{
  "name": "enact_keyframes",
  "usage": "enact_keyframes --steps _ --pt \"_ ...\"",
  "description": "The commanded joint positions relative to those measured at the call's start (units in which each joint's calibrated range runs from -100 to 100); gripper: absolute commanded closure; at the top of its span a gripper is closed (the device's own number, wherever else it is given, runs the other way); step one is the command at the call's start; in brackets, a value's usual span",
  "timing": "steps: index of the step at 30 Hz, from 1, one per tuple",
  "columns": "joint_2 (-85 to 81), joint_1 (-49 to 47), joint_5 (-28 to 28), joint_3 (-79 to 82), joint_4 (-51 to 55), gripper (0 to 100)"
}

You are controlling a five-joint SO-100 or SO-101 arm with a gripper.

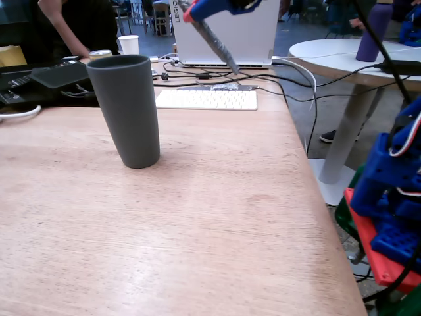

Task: Grab the fork and place it in gray glass

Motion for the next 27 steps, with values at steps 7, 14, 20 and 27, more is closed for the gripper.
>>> enact_keyframes --steps 7,14,20,27 --pt "3.45 -2.95 -4.54 -4.5 -25.93 100" --pt "16.05 -3.12 -9.13 -16.2 -37.02 100" --pt "29.0 -3.29 -14.26 -36.97 -36.28 100" --pt "39.29 -11.07 -14.36 -36.5 -37.02 100"
